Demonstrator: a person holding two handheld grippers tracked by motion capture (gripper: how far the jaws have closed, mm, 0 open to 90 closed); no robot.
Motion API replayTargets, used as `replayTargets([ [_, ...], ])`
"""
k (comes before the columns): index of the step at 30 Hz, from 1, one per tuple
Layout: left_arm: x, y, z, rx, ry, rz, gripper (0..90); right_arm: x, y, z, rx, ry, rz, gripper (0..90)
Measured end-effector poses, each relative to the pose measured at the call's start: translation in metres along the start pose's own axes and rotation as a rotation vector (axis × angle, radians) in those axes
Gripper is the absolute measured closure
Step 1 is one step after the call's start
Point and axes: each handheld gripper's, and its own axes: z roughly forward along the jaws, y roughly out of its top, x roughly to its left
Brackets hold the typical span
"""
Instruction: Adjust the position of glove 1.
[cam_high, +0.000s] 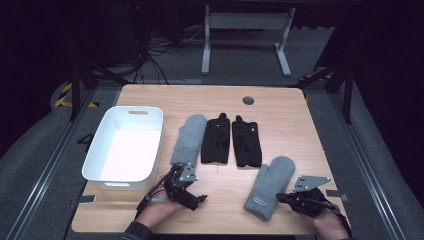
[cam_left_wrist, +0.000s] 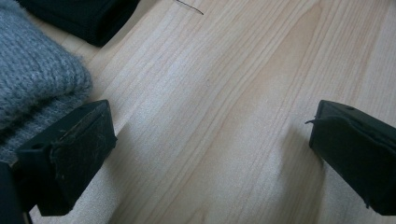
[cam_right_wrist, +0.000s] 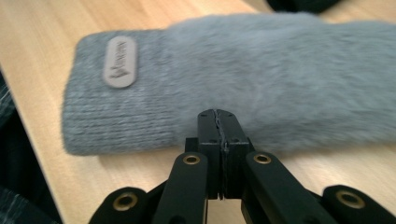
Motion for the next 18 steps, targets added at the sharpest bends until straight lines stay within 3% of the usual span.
replayTargets([
  [7, 0.0, 0.0, 0.0, 0.0, 0.0, 0.0, 0.7, 0.007, 0.009, 0.012, 0.008, 0.056, -0.038, 90.0],
  [18, 0.0, 0.0, 0.0, -0.001, 0.0, 0.0, 0.7, 0.023, 0.042, 0.042, 0.018, 0.134, -0.125, 90.0],
])
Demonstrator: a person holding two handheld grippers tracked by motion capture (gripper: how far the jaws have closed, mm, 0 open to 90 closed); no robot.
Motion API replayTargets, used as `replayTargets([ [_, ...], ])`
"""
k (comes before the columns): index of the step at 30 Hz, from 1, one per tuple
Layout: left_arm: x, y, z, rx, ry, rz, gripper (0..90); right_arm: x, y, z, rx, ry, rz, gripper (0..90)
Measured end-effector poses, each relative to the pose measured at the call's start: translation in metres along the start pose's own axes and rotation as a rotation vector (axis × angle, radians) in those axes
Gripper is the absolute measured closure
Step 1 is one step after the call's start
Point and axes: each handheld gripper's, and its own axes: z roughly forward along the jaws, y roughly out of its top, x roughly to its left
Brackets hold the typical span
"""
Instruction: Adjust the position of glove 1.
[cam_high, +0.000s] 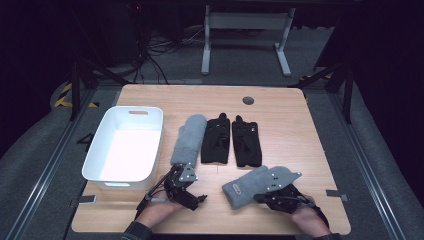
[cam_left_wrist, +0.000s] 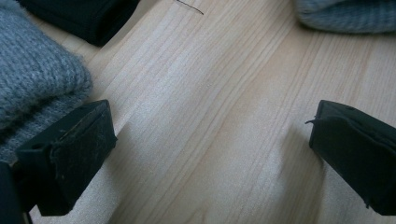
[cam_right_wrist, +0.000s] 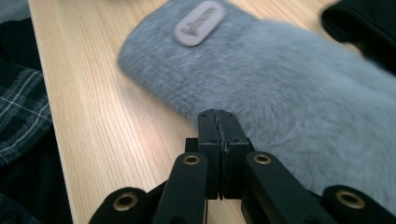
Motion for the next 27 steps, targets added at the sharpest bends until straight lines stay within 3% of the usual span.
replayTargets([
  [3, 0.0, 0.0, 0.0, 0.0, 0.0, 0.0, 0.7, 0.002, 0.006, 0.004, -0.001, 0.012, -0.013, 90.0],
  [7, 0.0, 0.0, 0.0, 0.0, 0.001, 0.0, 0.7, -0.003, 0.007, -0.007, -0.043, -0.015, 0.002, 90.0],
  [8, 0.0, 0.0, 0.0, 0.0, 0.0, 0.001, 0.7, -0.012, 0.006, -0.016, -0.063, -0.055, 0.021, 90.0],
  [10, 0.0, 0.0, 0.0, 0.0, 0.001, 0.001, 0.7, -0.016, 0.005, -0.02, -0.072, -0.069, 0.03, 90.0],
  [17, 0.0, 0.0, 0.0, 0.0, 0.001, 0.001, 0.7, -0.055, -0.003, -0.042, -0.126, -0.194, 0.124, 85.9],
  [20, 0.0, 0.0, 0.0, 0.0, 0.001, 0.0, 0.7, -0.071, -0.008, -0.045, -0.129, -0.245, 0.163, 80.5],
  [27, 0.0, 0.0, 0.0, 0.0, 0.002, 0.001, 0.7, -0.103, -0.022, -0.048, -0.133, -0.364, 0.271, 57.2],
])
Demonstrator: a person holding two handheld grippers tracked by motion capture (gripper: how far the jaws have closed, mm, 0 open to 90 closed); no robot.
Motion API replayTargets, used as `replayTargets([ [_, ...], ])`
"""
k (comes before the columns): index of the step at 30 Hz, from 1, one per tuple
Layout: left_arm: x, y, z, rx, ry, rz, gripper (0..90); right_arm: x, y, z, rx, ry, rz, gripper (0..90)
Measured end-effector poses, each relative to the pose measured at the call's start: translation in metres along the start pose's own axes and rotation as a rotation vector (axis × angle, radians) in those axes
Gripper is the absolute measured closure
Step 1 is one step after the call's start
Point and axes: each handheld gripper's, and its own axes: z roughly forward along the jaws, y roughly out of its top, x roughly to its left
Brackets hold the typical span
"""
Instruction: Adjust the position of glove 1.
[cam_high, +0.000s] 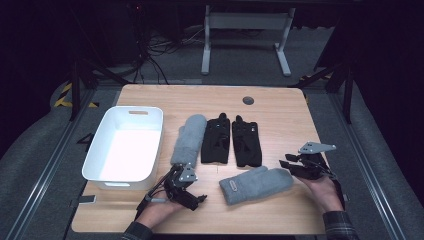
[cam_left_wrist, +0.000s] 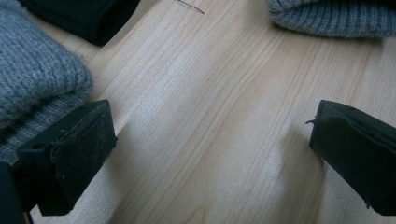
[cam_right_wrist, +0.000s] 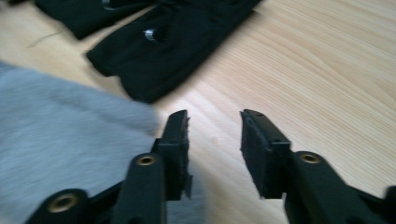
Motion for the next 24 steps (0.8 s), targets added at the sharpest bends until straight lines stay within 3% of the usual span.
replayTargets([
  [7, 0.0, 0.0, 0.0, 0.001, 0.001, -0.001, 0.5, -0.022, -0.01, 0.014, -0.006, -0.091, 0.066, 39.4],
  [10, 0.0, 0.0, 0.0, 0.002, 0.002, -0.001, 0.5, -0.028, -0.016, 0.018, -0.016, -0.094, 0.102, 37.2],
  [13, 0.0, 0.0, 0.0, 0.002, 0.005, -0.006, 0.2, -0.03, -0.02, 0.021, -0.007, -0.129, 0.094, 32.5],
  [18, 0.0, 0.003, -0.003, 0.022, 0.019, -0.035, 4.1, -0.032, -0.025, 0.027, 0.009, -0.139, 0.115, 30.3],
  [24, 0.001, 0.009, -0.01, 0.016, 0.025, -0.063, 5.2, -0.033, -0.028, 0.027, -0.014, -0.141, 0.116, 27.2],
])
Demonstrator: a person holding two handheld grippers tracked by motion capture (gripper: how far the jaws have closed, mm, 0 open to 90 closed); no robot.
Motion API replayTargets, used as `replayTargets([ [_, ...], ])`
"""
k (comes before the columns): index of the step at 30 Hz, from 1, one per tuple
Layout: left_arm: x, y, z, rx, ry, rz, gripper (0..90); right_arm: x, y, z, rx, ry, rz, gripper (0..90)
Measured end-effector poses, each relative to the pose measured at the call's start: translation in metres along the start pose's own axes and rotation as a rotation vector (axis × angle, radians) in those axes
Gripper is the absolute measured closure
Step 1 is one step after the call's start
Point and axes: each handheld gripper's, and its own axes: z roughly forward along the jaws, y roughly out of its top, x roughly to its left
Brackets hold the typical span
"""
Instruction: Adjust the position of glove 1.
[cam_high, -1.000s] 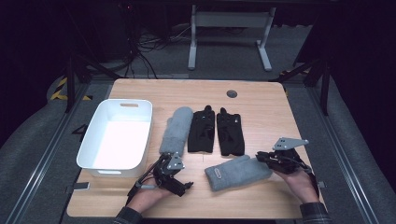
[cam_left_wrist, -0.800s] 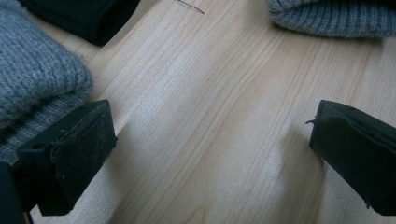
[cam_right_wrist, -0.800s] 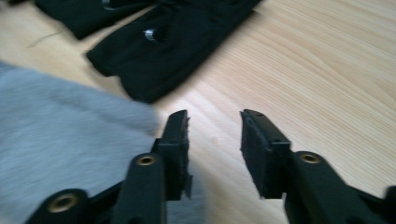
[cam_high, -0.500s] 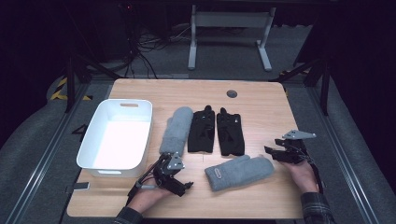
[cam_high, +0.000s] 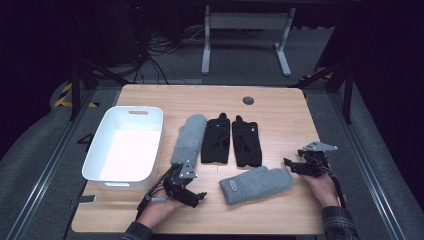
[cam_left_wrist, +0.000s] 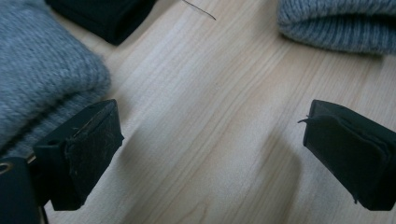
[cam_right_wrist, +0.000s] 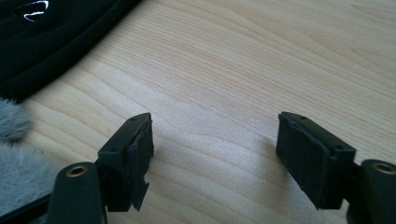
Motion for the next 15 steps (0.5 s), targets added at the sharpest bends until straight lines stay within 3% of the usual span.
replayTargets([
  [5, 0.0, 0.008, -0.007, -0.016, 0.022, -0.027, 7.8, 0.0, 0.0, 0.001, 0.008, -0.012, 0.007, 21.4],
  [15, 0.005, 0.034, -0.01, -0.049, 0.082, -0.089, 12.6, 0.0, 0.0, 0.001, 0.01, -0.02, 0.013, 20.0],
])
